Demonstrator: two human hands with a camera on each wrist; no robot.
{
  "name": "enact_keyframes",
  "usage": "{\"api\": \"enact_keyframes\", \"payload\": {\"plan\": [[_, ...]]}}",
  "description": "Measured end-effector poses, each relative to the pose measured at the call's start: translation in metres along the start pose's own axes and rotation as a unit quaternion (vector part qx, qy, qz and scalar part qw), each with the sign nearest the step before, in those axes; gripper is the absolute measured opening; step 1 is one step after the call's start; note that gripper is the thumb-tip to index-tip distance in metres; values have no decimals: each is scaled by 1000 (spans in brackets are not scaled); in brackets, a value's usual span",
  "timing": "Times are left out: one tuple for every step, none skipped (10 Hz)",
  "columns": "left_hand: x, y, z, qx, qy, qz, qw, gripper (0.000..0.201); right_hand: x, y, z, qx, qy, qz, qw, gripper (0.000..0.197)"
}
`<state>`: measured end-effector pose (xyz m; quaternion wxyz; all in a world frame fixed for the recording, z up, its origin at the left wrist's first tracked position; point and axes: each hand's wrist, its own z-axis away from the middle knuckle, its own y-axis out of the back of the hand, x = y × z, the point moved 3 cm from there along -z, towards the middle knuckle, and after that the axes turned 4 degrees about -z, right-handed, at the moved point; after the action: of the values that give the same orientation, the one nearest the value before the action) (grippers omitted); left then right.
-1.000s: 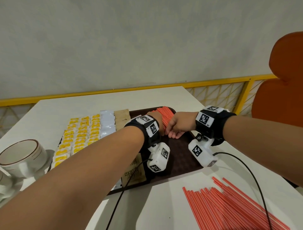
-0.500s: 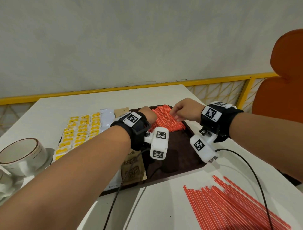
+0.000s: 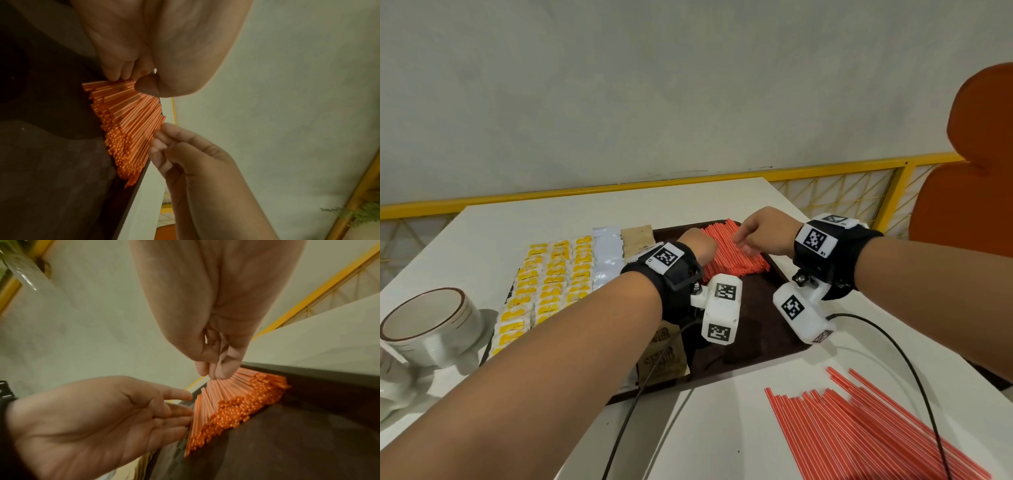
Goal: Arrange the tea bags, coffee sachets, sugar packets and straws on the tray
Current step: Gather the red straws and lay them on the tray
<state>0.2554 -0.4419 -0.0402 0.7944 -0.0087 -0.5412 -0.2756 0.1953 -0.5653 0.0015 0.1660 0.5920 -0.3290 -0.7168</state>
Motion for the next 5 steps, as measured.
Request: {"api": "enact_keyframes", "payload": {"plan": [[8,3,14,3,-7,-202,979,31,1,-4,5,-85,-18,-33,996,24],[13,5,22,55,-36,-234,970,30,3,-17,10,-147,-31,-38,988,26],[13,7,20,25,-68,-220,973,29,1,-22,12,-150,-40,-47,987,25],[7,10,17,14,-66,-100,993,33,0,-18,11,-168,-66,-6,983,23],[4,14,17,18,-89,-181,979,34,5,-7,14,-199,-117,57,971,24]]}}
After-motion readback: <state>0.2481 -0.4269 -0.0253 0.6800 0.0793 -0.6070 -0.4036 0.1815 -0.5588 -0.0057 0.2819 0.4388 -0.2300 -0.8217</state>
